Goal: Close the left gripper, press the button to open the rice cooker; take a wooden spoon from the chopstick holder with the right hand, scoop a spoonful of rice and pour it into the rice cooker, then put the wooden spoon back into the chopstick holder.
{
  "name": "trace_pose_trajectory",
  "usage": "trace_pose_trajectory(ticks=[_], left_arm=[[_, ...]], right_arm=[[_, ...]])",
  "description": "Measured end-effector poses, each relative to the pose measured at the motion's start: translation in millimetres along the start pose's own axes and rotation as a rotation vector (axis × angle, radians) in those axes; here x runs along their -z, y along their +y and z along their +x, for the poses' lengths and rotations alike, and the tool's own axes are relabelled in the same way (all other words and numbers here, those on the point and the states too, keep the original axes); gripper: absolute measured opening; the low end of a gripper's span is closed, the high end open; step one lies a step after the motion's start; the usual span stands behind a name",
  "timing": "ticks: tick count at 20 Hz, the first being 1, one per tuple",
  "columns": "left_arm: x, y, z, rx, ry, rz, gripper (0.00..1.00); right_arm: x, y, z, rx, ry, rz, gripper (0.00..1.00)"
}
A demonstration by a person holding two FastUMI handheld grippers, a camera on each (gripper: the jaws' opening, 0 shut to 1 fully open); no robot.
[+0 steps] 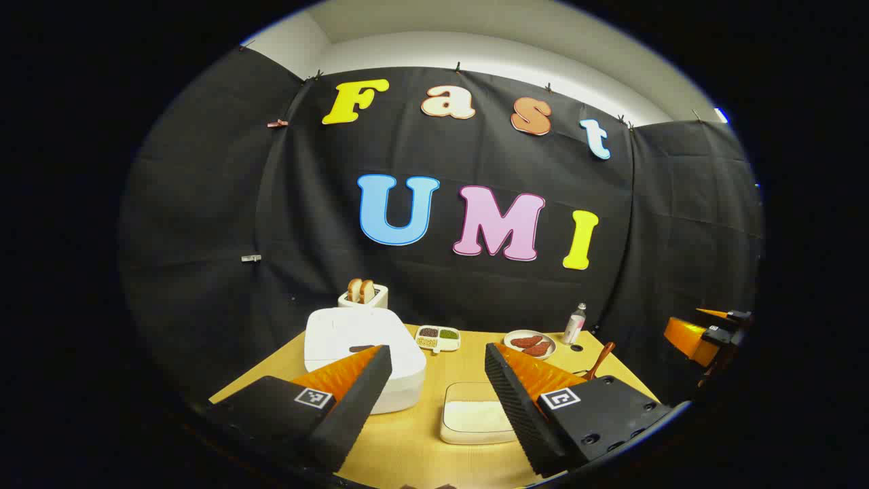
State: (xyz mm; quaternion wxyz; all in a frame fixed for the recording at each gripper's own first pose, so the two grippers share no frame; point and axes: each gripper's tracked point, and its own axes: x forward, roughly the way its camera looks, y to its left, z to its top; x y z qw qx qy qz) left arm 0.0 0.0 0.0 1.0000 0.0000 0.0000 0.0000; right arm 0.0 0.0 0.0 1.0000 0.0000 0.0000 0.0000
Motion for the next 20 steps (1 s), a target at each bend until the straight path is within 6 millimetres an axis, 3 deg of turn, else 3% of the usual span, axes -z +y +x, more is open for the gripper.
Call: trace_pose_trajectory(ticks=[13, 20], left_arm=[[31, 50, -14, 0.0, 0.045, 0.023, 0.96], [21, 65, 2, -0.003, 0.047, 0.032, 0.95]], right_arm=[[0, 32, -19, 0.009, -0.03, 0.003, 0.98], [5, 33, -28, 0.041, -0.02, 0.008, 0.98]])
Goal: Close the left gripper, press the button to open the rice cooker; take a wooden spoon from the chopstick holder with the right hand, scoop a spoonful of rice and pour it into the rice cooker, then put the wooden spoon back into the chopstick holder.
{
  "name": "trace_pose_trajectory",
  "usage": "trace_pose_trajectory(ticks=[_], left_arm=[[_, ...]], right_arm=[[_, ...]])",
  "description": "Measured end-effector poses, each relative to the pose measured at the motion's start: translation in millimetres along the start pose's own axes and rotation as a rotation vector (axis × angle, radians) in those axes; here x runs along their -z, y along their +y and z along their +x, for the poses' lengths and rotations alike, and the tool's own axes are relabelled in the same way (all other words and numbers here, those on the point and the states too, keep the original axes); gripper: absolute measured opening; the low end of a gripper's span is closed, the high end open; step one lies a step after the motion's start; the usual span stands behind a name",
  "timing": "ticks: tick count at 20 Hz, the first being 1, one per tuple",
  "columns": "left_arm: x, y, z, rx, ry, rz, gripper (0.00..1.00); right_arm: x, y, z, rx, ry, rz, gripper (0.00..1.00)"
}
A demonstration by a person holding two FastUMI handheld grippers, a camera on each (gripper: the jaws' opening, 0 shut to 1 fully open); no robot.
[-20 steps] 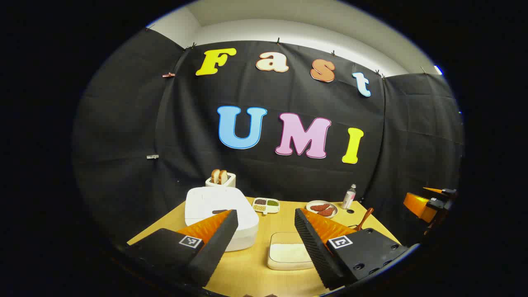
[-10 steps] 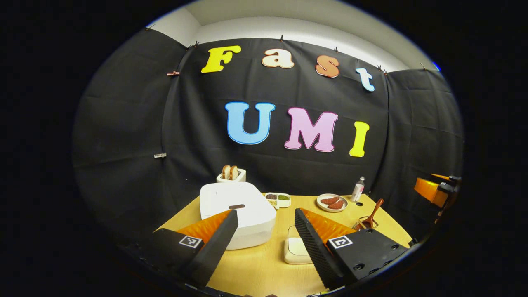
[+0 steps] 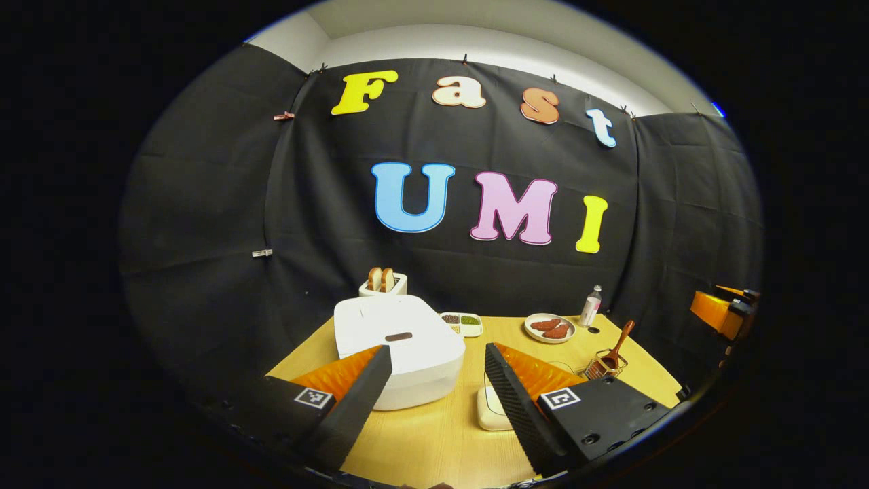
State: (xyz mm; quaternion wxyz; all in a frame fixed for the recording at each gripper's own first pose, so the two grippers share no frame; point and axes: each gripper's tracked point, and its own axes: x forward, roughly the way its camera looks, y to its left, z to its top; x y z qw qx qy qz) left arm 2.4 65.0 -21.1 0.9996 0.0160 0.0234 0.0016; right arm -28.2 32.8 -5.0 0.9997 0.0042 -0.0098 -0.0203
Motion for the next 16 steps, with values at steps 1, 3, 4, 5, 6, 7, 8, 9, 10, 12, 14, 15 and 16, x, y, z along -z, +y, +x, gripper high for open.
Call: trace_pose_trajectory(ticks=[1, 3, 4, 5, 6, 7, 8, 9, 10, 12, 14, 15, 16], left_arm=[[-2, 4, 5, -0.004, -0.002, 0.004, 0.95], [-9, 12, 18, -0.007, -0.002, 0.007, 0.95], [-12, 17, 25, -0.009, 0.0, 0.007, 0.96], [-15, 21, 33, -0.01, 0.004, 0.008, 0.96], [-18, 27, 42, -0.014, 0.007, 0.008, 0.96], [-20, 33, 51, -0.016, 0.016, 0.01, 0.96], [-24, 38, 61, -0.019, 0.021, 0.014, 0.95], [-26, 44, 69, -0.025, 0.021, 0.022, 0.96], [-30, 50, 79, -0.031, 0.021, 0.033, 0.96], [-33, 60, 98, -0.039, 0.024, 0.053, 0.95], [-30, 64, 118, -0.03, 0.045, 0.044, 0.87], [-25, 67, 127, -0.026, 0.063, 0.035, 0.75], [-21, 69, 138, -0.023, 0.085, 0.033, 0.69]], right_arm=[[2, -1, 0, 0.008, 0.006, 0.004, 0.98], [5, -3, 1, 0.02, 0.017, 0.012, 0.98], [5, -4, 0, 0.027, 0.021, 0.014, 0.98], [5, -6, 0, 0.036, 0.022, 0.013, 0.98], [7, -8, -1, 0.045, 0.026, 0.012, 0.96], [9, -10, -2, 0.054, 0.029, 0.013, 0.98], [10, -12, -4, 0.064, 0.034, 0.014, 0.98], [12, -14, -6, 0.074, 0.04, 0.014, 0.98], [14, -17, -7, 0.085, 0.047, 0.013, 0.98], [19, -23, -11, 0.112, 0.06, 0.01, 0.98], [23, -29, -14, 0.142, 0.076, 0.013, 0.98], [26, -32, -16, 0.156, 0.085, 0.015, 0.96], [29, -35, -19, 0.172, 0.095, 0.016, 0.98]])
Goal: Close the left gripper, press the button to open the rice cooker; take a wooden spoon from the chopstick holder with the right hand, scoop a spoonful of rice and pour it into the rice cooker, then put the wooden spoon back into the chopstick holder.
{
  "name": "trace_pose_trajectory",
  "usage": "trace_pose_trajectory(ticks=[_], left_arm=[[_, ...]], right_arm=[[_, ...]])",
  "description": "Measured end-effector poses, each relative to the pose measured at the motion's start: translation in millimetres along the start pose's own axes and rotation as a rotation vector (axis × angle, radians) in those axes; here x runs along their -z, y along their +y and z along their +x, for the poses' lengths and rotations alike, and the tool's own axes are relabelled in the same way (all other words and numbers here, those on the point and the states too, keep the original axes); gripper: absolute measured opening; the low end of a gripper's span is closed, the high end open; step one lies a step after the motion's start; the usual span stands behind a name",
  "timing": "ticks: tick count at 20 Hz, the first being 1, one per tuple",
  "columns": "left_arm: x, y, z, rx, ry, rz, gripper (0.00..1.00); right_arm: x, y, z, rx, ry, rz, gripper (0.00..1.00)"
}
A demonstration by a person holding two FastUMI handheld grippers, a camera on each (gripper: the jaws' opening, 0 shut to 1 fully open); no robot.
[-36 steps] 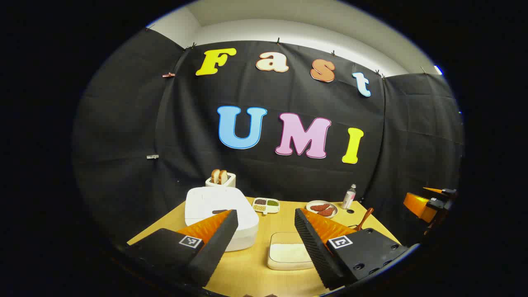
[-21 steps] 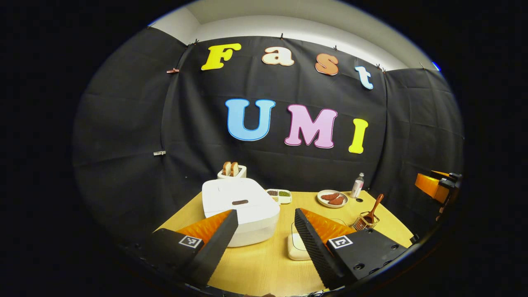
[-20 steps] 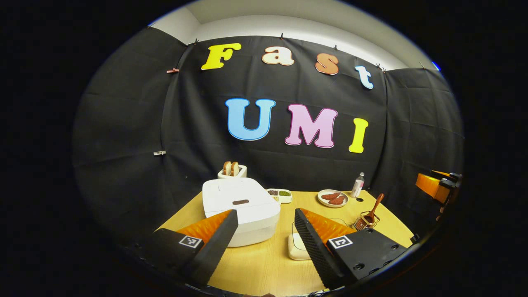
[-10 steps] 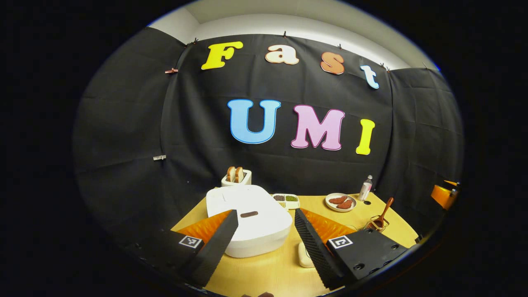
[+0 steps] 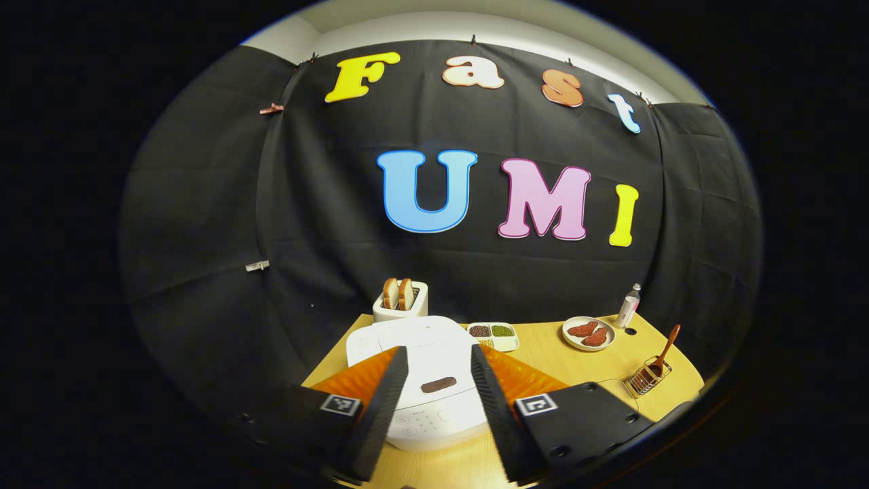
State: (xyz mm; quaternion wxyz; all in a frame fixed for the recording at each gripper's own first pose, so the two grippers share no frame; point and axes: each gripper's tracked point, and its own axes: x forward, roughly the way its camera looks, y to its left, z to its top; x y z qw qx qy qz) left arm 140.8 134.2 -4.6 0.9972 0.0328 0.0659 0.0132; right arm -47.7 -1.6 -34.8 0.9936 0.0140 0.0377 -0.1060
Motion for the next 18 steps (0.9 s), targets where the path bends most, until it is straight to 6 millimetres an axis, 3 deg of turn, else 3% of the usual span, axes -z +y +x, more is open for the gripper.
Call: trace_pose_trajectory(ticks=[1, 2, 3, 4, 5, 7, 13, 18], left_arm=[[7, 0, 8, 0.005, 0.021, 0.0, 0.55], [11, 0, 18, 0.013, 0.04, -0.003, 0.48], [17, -1, 26, 0.021, 0.064, -0.011, 0.32], [25, -1, 35, 0.031, 0.099, -0.02, 0.28], [38, 0, 44, 0.023, 0.139, -0.021, 0.17], [54, 1, 56, 0.023, 0.196, -0.054, 0.08], [75, -12, 86, 0.071, 0.245, -0.097, 0.06], [102, -14, 97, 0.072, 0.302, -0.142, 0.06]], right_arm=[[3, -5, -1, 0.017, 0.009, 0.002, 0.98], [5, -9, -3, 0.033, 0.017, 0.005, 0.98], [9, -12, -5, 0.048, 0.025, 0.007, 0.98], [11, -16, -7, 0.061, 0.034, 0.008, 0.98], [12, -19, -9, 0.074, 0.04, 0.009, 0.98], [13, -27, -14, 0.097, 0.047, 0.01, 0.98], [13, -50, -28, 0.154, 0.051, -0.009, 0.98], [23, -51, -29, 0.16, 0.069, 0.015, 0.98]])
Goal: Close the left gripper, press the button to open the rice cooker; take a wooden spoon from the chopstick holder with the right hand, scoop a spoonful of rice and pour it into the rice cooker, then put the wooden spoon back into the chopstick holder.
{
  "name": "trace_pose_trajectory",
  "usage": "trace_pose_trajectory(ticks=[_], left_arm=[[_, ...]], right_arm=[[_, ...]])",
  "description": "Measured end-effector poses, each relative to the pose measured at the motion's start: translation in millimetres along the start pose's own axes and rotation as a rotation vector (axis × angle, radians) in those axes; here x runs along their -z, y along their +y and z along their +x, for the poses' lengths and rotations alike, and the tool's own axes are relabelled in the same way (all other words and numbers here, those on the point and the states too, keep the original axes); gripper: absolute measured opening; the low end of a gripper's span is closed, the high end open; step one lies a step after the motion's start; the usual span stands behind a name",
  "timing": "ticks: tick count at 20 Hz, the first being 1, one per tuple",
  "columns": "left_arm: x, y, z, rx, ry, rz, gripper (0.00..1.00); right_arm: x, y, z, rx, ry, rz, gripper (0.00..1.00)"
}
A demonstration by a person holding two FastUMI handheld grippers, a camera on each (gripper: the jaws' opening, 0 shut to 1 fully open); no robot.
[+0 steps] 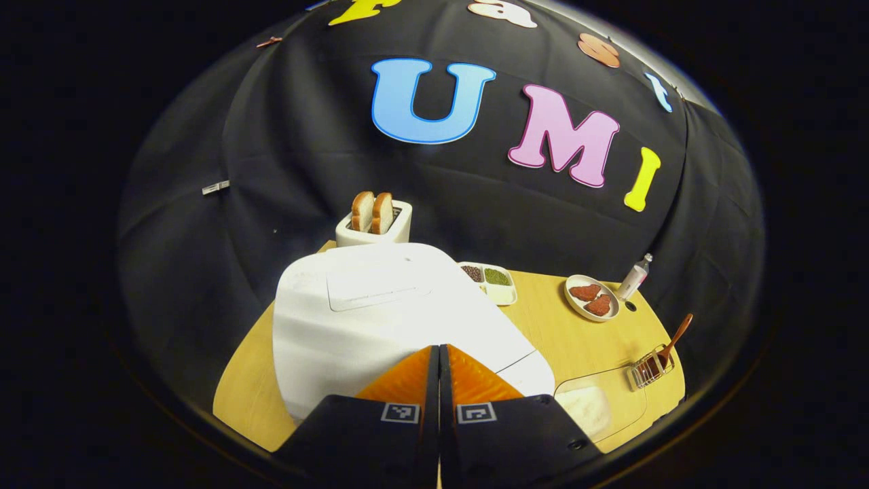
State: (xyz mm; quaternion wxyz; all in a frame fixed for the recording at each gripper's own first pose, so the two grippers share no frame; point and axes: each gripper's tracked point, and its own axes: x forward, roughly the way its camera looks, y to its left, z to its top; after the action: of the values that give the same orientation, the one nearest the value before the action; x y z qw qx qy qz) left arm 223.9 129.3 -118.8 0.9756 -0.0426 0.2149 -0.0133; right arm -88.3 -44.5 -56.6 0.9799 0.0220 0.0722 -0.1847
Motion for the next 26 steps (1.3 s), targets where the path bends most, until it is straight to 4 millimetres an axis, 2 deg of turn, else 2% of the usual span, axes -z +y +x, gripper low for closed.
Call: trace_pose_trajectory(ticks=[4, 5, 7, 11, 13, 15, 16, 18, 22, 24, 25, 26], left_arm=[[4, -1, 0, -0.008, -0.006, -0.009, 0.1], [8, -1, 2, -0.021, 0.014, 0.0, 0.07], [10, -1, 3, -0.039, 0.014, 0.021, 0.07], [1, -3, -5, -0.056, -0.031, 0.027, 0.07], [-22, -6, -23, -0.096, -0.123, 0.032, 0.07], [-43, -25, -53, -0.099, -0.216, 0.024, 0.07], [-45, -42, -63, -0.066, -0.233, 0.012, 0.07], [-43, -63, -90, -0.043, -0.259, -0.009, 0.07], [-21, -84, -129, -0.039, -0.265, 0.005, 0.1], [-8, -88, -144, -0.054, -0.275, 0.028, 0.23], [-1, -88, -149, -0.067, -0.281, 0.045, 0.49], [8, -86, -154, -0.096, -0.283, 0.061, 0.71]], right_arm=[[7, 8, 5, -0.025, 0.013, -0.017, 0.98], [6, 11, 6, -0.036, 0.015, -0.017, 0.98], [5, 18, 8, -0.06, 0.015, -0.014, 0.98], [5, 25, 15, -0.108, 0.012, -0.026, 0.98], [3, 19, 24, -0.109, -0.005, -0.047, 0.98], [12, 23, 39, -0.135, 0.021, -0.052, 0.98], [14, 28, 46, -0.153, 0.029, -0.049, 0.98], [15, 34, 65, -0.184, 0.039, -0.043, 0.98], [9, 49, 109, -0.255, 0.038, -0.041, 0.98], [13, 54, 130, -0.285, 0.063, -0.015, 0.98], [15, 56, 141, -0.295, 0.077, -0.006, 0.98], [18, 56, 152, -0.299, 0.093, 0.0, 0.98]])
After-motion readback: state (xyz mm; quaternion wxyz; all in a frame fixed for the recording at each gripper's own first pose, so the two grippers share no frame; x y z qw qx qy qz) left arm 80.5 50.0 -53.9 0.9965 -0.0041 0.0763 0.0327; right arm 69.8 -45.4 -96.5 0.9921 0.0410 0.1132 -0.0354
